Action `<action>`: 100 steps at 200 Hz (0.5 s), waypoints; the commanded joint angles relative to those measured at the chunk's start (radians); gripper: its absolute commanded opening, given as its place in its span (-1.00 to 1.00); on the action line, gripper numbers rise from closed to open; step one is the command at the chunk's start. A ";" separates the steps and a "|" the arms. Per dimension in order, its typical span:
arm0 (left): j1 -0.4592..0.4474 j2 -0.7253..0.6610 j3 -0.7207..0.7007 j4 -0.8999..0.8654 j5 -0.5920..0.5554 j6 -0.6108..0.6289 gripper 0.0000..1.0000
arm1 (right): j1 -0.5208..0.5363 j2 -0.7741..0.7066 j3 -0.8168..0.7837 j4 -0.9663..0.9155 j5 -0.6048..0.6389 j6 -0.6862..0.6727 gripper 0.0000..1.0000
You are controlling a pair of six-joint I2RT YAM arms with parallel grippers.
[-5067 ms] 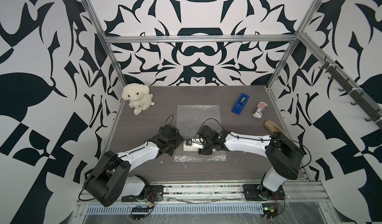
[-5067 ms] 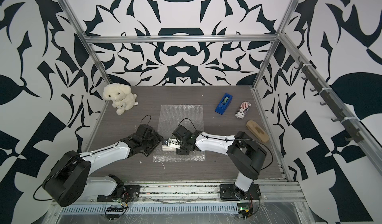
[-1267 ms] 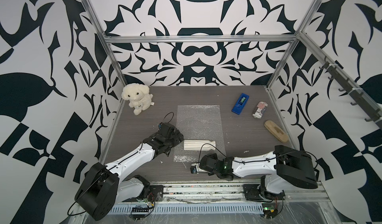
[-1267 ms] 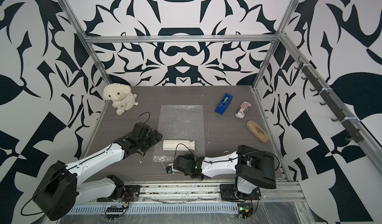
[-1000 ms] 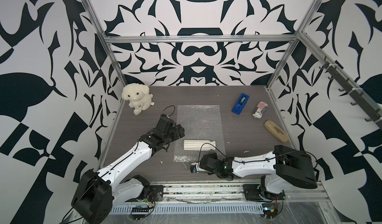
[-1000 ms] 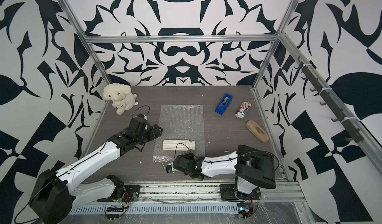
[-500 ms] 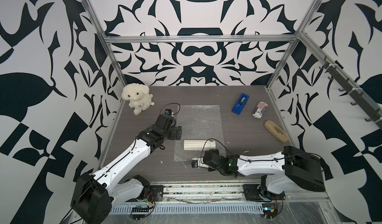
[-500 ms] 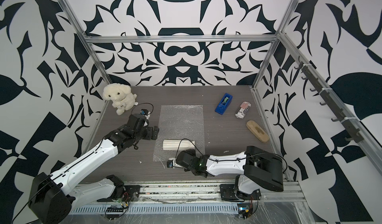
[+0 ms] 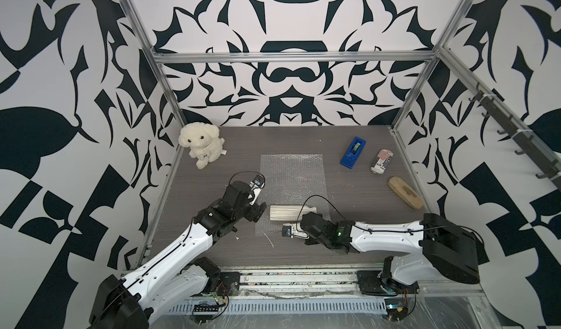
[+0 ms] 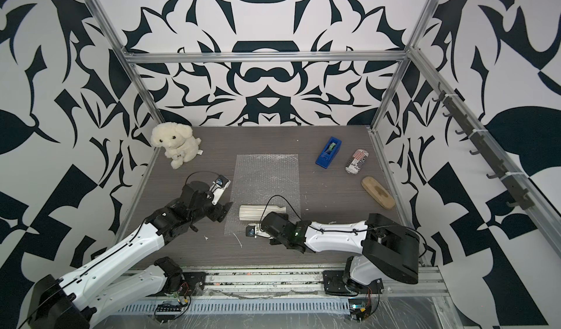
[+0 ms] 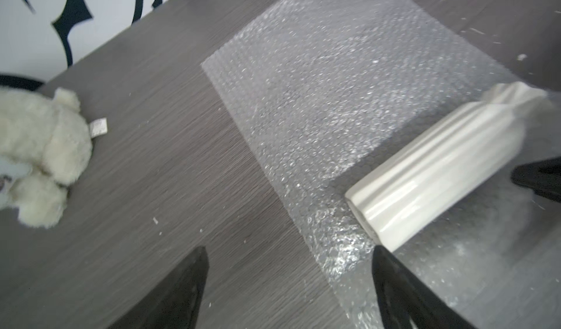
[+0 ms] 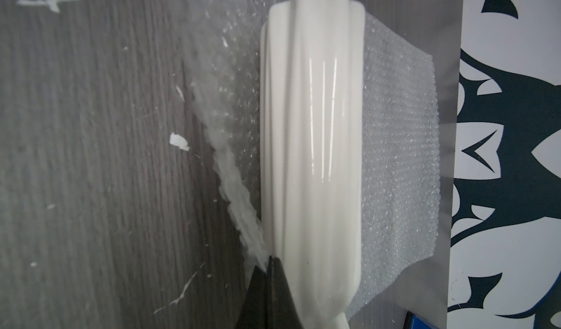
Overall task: Wrap vases in bubble wrap
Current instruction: Wrap the vase in bubble wrap.
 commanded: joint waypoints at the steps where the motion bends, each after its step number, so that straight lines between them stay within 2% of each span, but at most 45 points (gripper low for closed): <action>1: -0.054 -0.050 -0.047 0.066 0.048 0.146 0.62 | -0.016 -0.005 0.044 -0.009 -0.011 0.008 -1.00; 14: -0.085 -0.073 -0.062 0.069 0.081 0.200 0.61 | -0.025 -0.005 0.045 -0.009 -0.011 0.007 -1.00; 28: -0.115 -0.098 -0.082 0.092 0.067 0.230 0.60 | -0.033 -0.004 0.053 -0.014 -0.016 0.006 -1.00; 100: -0.146 -0.167 -0.139 0.118 0.078 0.334 0.59 | -0.088 0.029 0.105 -0.034 -0.054 -0.002 -1.00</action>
